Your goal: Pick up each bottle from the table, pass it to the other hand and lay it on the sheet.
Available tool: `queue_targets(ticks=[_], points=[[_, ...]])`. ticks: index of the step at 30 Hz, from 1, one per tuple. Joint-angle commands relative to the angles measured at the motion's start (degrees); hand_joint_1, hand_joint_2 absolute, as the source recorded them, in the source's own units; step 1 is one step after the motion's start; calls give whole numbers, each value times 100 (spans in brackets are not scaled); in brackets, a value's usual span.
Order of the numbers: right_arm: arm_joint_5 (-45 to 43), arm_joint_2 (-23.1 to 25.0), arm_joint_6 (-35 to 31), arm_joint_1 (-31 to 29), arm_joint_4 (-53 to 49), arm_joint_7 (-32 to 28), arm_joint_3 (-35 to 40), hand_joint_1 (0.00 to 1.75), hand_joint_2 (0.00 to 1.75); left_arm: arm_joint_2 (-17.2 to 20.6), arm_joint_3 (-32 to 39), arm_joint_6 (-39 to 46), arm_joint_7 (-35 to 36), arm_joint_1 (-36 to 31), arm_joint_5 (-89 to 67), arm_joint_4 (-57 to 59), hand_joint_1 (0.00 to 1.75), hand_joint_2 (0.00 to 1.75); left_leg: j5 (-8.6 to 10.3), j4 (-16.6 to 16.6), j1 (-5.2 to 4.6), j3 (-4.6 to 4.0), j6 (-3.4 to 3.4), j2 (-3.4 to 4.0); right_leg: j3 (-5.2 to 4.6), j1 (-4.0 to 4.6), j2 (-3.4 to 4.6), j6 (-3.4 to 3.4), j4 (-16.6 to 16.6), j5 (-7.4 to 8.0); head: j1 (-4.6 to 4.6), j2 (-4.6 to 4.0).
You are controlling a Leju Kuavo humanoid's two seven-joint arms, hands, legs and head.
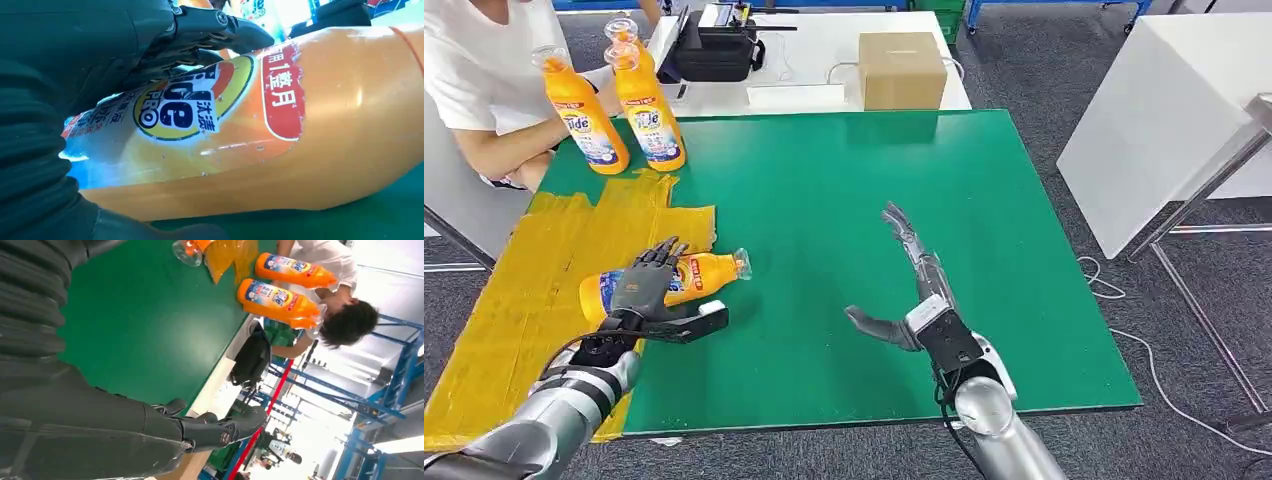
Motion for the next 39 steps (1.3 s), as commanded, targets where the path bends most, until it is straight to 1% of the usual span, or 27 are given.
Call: queue_targets(ticks=[1,2,4,6,8,9,10,11,12,13,14,16,18,23,24,25,27,28,30,32,33,34,35,36,37,38,39], points=[[7,-138,-12,-65,337,20,32,0,175,5,34,480,-165,276,158,227,0,175,-8,-12,1,25,-8,16,20,2,10,-4,-12,-4,0,0],[7,-138,-12,-65,337,20,32,0,175,5,34,480,-165,276,158,227,0,175,-6,-7,2,15,-5,10,12,2,6,-3,-8,-3,-2,0],[7,-138,-12,-65,337,20,32,0,175,5,34,480,-165,276,158,227,0,175,-14,-12,7,31,-12,16,29,8,7,-6,-17,-9,0,0],[15,-151,-37,-45,318,17,27,0,175,-19,158,903,-278,306,275,167,0,175,-9,-11,3,24,-8,17,21,4,11,-4,-13,-4,-2,0],[-25,-159,-157,35,282,-40,-37,0,175,-47,691,1015,-474,698,365,-961,0,175,-6,-6,1,13,-5,8,13,2,5,-2,-8,-3,2,0],[-49,-162,-195,76,243,-97,-51,0,175,-164,1179,1015,-745,941,358,-1746,0,175,-13,-14,9,31,-13,19,32,10,10,-7,-21,-5,0,0],[-84,-168,-263,159,149,-181,-86,0,175,-404,1800,1015,-1211,1151,323,-2425,0,175,-6,-6,2,10,-6,6,10,3,2,-2,-9,-4,0,0],[-100,-165,-329,245,52,-238,-121,0,175,-623,2218,1015,-1653,1265,486,-2859,0,175,-4,-2,2,-1,-4,-6,2,3,-11,-1,-6,-5,0,0],[-95,-171,-390,329,-56,-269,-153,0,175,-873,2655,1015,-2073,1363,585,-3340,0,175,-15,-3,10,13,-11,-5,21,11,-16,-4,-13,-14,2,0],[-78,-166,-485,432,-188,-296,-196,0,175,-1200,3116,1015,-2628,1474,665,-3869,0,175,-6,5,6,-10,-4,-12,-8,7,-16,-1,-4,-8,-2,0],[-68,-169,-525,489,-263,-301,-213,0,175,-1371,3274,1015,-2982,1502,917,-4047,0,175,-10,11,7,-12,-6,-32,-4,9,-39,-1,-2,-19,0,0],[-40,-136,-690,636,-421,-325,-300,0,175,-1766,3669,1015,-3682,1574,1410,-4553,0,175,-4,9,3,-29,-1,-23,-25,4,-24,1,-2,-9,2,0],[33,-115,-832,745,-554,-353,-362,0,175,-1841,3414,1015,-3749,1761,2030,-5160,0,175,-23,15,6,-15,-5,-10,-9,8,-15,0,-2,-22,2,0],[88,-110,-983,973,-828,-360,-450,0,175,-1937,3084,1015,-3749,2172,2981,-6390,0,175,-21,9,-1,-24,-8,8,-26,-1,-1,-2,-1,-11,2,0],[198,-102,-1126,1051,-892,-279,-507,0,175,-2009,3039,1015,-3749,2282,3462,-6968,0,175,-28,10,2,-16,-11,10,-18,3,-2,-5,-1,-18,2,0],[259,-124,-1198,1159,-1011,-266,-539,0,175,-1985,2934,1015,-3749,2421,3706,-7328,0,175,-23,12,2,-28,-8,13,-32,2,4,-3,0,-11,0,0],[331,-195,-1309,1441,-1309,-248,-661,0,175,-1944,2750,1015,-3749,2705,4212,-7889,0,175,-38,17,8,-13,-14,14,-15,9,1,-6,3,-24,0,0],[303,-207,-1323,1651,-1489,-211,-774,0,175,-1814,2509,1015,-3749,2941,4700,-7924,0,175,-43,18,12,-6,-15,11,-6,15,-2,-7,2,-30,2,0],[303,-207,-1323,1651,-1489,-211,-774,0,175,-1814,2509,1015,-3749,2941,4700,-7924,0,175,-24,1,2,-18,-6,10,-22,4,3,-2,-6,-16,0,0],[303,-207,-1323,1651,-1489,-211,-774,0,175,-1814,2509,1015,-3749,2941,4700,-7924,0,175,-35,1,6,-6,-14,14,-10,8,4,-5,-9,-21,-2,0],[273,-223,-1301,1779,-1588,-214,-820,0,175,-1732,2436,1015,-3749,3064,4874,-7938,0,175,-26,3,5,-22,-11,8,-25,6,1,-3,-6,-15,0,0],[249,-193,-1288,1842,-1637,-186,-870,0,175,-1502,2153,1015,-3749,3176,5251,-7677,0,175,-33,7,8,-15,-14,6,-15,10,-3,-5,-5,-22,2,0],[168,-186,-1269,2027,-1746,-172,-972,0,175,-1059,1686,855,-3540,3395,5749,-7494,0,175,-28,-1,3,-13,-12,5,-16,5,-2,-4,-9,-19,0,0],[79,-195,-1209,2233,-1860,-160,-1060,0,175,-817,1424,582,-3220,3602,6259,-7552,0,175,-31,-3,4,-5,-14,7,-9,7,-2,-6,-12,-21,0,0],[39,-190,-1215,2401,-1940,-109,-1137,0,175,-639,1266,-46,-2851,3790,6707,-7598,0,175,-25,-15,-2,1,-13,2,-5,0,-6,-6,-17,-20,0,0],[-24,-197,-1214,2802,-2128,-51,-1300,0,175,-524,1193,-831,-2456,4199,7292,-7640,0,175,-30,-22,-1,14,-16,3,8,2,-6,-9,-23,-24,0,0],[-179,-149,-1169,3127,-2258,-24,-1503,0,175,-467,1169,-1509,-2200,4554,7827,-7603,0,175,-26,-19,-6,1,-11,1,-6,-4,-5,-6,-18,-21,2,0]])
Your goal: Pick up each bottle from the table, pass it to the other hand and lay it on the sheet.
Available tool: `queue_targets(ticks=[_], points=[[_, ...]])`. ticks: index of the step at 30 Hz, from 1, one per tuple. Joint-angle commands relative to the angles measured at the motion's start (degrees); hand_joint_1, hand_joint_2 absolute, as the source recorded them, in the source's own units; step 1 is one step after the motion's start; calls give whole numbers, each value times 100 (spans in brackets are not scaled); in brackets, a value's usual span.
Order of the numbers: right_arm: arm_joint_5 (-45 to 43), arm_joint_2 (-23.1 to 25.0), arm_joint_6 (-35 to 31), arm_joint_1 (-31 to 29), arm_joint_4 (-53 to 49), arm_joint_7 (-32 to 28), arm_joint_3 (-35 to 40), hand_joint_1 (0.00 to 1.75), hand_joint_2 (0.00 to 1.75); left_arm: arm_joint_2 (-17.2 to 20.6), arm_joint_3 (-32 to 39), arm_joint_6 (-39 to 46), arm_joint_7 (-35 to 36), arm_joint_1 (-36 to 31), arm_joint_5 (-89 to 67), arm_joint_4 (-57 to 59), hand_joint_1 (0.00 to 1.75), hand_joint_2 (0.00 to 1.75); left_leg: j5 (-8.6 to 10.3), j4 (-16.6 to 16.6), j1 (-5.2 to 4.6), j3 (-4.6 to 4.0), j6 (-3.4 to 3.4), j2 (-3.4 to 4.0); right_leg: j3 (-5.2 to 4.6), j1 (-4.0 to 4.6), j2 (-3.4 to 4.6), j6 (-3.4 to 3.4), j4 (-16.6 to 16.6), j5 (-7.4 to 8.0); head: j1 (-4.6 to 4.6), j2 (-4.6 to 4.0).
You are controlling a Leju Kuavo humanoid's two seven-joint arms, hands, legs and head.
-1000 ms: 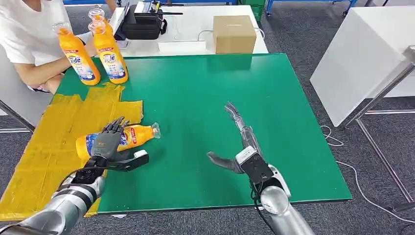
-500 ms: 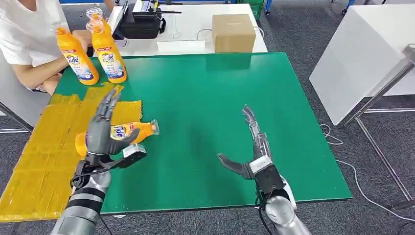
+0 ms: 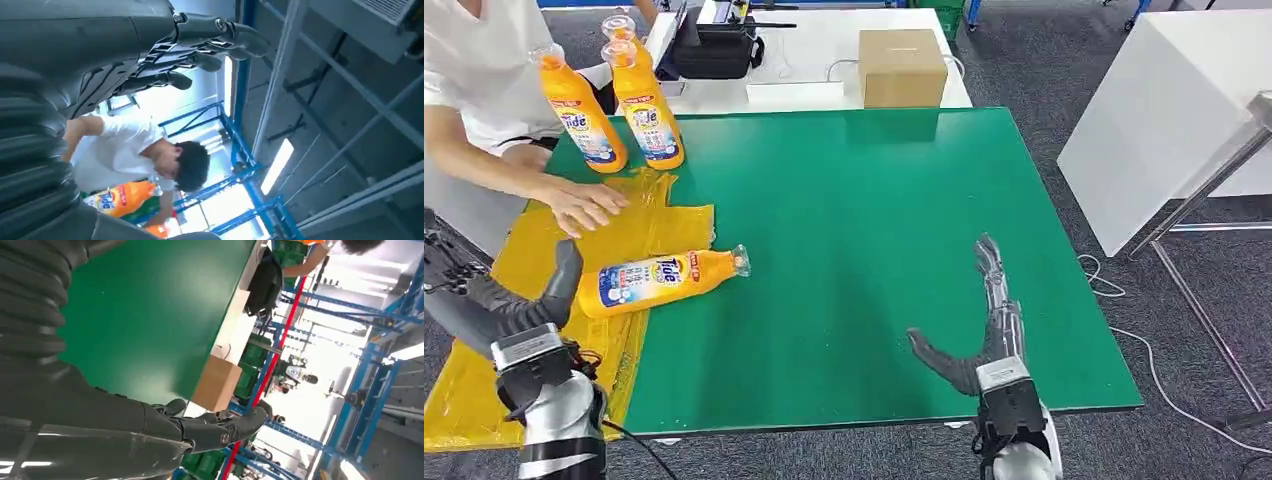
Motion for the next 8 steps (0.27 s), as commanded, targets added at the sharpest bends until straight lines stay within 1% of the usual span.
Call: queue_targets(ticks=[1,2,3,4,5,6,8], points=[[-493,60,184,1628,-873,177,-962,0,175,1257,-1310,-2580,1521,1776,2771,-21,0,175,-18,-30,-3,55,-11,-10,53,-2,-18,-8,-21,-26,0,0],[-499,108,277,1716,-886,97,-1051,0,175,1234,-1256,-2640,1441,1880,2781,15,0,175,-14,-21,-4,42,-8,-9,36,-3,-14,-4,-13,-21,0,0],[-491,133,311,1724,-873,75,-1080,0,175,1224,-1231,-2667,1402,1904,2783,30,0,175,-25,-22,-2,53,-9,-9,48,-1,-16,-7,-15,-31,-2,0],[-486,150,317,1699,-861,76,-1079,0,175,1218,-1221,-2667,1402,1884,2782,23,0,175,-25,-11,-3,32,-3,-6,29,-2,-8,-1,-6,-34,-7,0],[-463,179,337,1648,-838,96,-1085,0,175,1208,-1203,-2693,1427,1844,2775,9,0,175,-38,-7,4,38,-6,0,37,5,-4,-3,-7,-42,2,0],[-447,195,348,1621,-832,113,-1087,0,175,1200,-1195,-2707,1458,1820,2768,-3,0,175,-34,-5,3,15,-12,5,12,2,2,-1,-2,-31,0,0],[-432,209,358,1601,-830,129,-1090,0,175,1191,-1184,-2720,1488,1803,2758,-14,0,175,-46,-6,4,35,-19,10,30,4,1,-9,-3,-44,0,0]])
